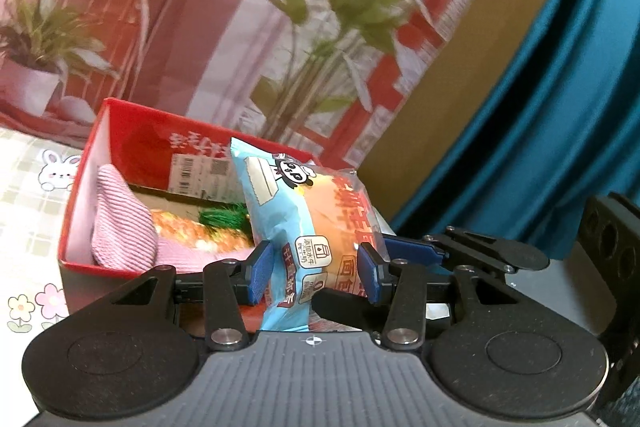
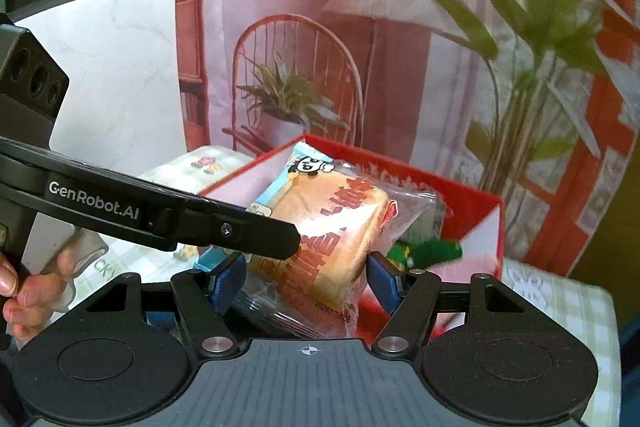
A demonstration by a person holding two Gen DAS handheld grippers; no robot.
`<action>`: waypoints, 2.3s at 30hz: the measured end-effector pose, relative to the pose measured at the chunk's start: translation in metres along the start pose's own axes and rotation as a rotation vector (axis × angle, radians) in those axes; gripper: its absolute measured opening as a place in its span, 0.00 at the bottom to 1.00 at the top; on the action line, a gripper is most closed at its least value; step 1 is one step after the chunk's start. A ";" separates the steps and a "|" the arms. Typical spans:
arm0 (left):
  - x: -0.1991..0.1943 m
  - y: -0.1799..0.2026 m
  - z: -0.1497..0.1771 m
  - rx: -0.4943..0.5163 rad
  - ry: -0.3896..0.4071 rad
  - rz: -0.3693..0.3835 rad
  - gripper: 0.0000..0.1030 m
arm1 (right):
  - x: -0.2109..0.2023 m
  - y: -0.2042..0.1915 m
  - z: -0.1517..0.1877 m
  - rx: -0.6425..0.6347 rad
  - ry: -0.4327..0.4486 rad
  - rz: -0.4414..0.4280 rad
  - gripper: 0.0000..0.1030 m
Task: Organize soft objects
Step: 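Lift the bread package with both grippers and carry it over the box, then lower the bread package into the box and open both grippers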
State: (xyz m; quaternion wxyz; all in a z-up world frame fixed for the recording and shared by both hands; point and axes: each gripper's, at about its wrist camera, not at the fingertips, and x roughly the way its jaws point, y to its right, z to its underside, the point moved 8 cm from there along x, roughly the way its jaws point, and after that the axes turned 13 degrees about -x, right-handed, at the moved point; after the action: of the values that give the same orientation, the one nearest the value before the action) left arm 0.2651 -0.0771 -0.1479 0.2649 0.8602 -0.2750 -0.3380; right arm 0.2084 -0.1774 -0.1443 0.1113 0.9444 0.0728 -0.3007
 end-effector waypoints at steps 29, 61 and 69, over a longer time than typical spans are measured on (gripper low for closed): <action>-0.007 0.049 -0.079 0.120 0.043 0.029 0.47 | -0.026 0.044 -0.082 0.000 0.137 0.078 0.58; 0.118 -0.052 -0.071 0.059 -0.154 -0.184 0.46 | 0.135 0.080 -0.004 0.121 -0.170 -0.022 0.55; 0.097 -0.044 -0.074 0.141 -0.102 -0.230 0.47 | 0.123 0.081 0.001 0.097 -0.188 0.033 0.54</action>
State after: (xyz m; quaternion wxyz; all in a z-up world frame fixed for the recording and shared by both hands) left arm 0.3922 -0.0893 -0.1713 0.1491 0.8842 -0.2109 -0.3892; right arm 0.3238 -0.2473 -0.2028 0.0765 0.9174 0.0320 -0.3893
